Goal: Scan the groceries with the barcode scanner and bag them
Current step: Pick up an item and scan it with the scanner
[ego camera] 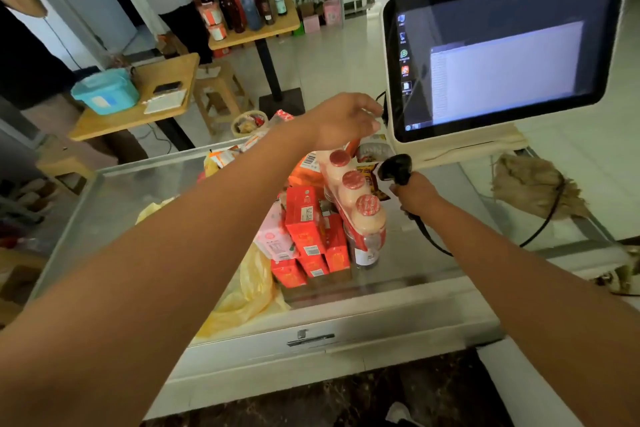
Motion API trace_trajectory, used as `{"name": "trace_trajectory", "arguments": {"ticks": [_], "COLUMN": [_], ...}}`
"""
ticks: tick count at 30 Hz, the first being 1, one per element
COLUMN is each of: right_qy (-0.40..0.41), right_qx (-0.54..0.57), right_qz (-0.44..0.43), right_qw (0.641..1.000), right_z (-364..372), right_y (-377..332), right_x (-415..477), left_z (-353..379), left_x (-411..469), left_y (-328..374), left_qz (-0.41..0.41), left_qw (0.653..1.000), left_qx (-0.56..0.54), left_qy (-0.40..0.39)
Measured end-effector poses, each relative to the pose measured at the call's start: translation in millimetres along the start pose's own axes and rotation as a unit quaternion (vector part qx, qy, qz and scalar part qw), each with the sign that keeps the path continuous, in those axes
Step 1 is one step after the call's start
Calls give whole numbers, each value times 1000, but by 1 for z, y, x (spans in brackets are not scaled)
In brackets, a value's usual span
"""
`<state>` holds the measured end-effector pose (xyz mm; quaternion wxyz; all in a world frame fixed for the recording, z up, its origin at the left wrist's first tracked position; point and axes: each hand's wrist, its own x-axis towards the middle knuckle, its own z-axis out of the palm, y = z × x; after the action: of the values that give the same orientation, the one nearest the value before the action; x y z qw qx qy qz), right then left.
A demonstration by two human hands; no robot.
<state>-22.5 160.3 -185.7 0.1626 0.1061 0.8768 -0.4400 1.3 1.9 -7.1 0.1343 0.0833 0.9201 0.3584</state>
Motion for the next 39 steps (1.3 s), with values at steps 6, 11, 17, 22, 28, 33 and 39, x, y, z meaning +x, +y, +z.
{"name": "trace_trajectory", "arguments": {"ticks": [6,11,17,22,28,33,39], "right_qy": [71,105,125,98,78,54,35], "right_qx": [88,244,290,380,344,312,271], "right_qz": [-92,-156,-230,-252,-254,-275,-296], "right_qw": [989,951,921,885,900,908,915], "right_z": [-48,-90,-101,-76,-28,15,54], "right_y": [-17,-49,-100,-127,-151,-176,-180], "right_x": [-79,-167,-247,-292,-308,-312,-326], "left_z": [-6,-5,-20,-39,-69,-91,-119], "left_x": [-32,-55,-85,-123,-158,-185,-217], "left_y": [24,39,57,53,19,-24,-82], "left_qz": [68,122,200,222,208,180,127], "left_qw": [990,983,969,955,955,958,952], "left_qx": [-107,-113,-123,-181,-186,-190,-230], "left_qy": [56,81,82,76,101,118,158]}}
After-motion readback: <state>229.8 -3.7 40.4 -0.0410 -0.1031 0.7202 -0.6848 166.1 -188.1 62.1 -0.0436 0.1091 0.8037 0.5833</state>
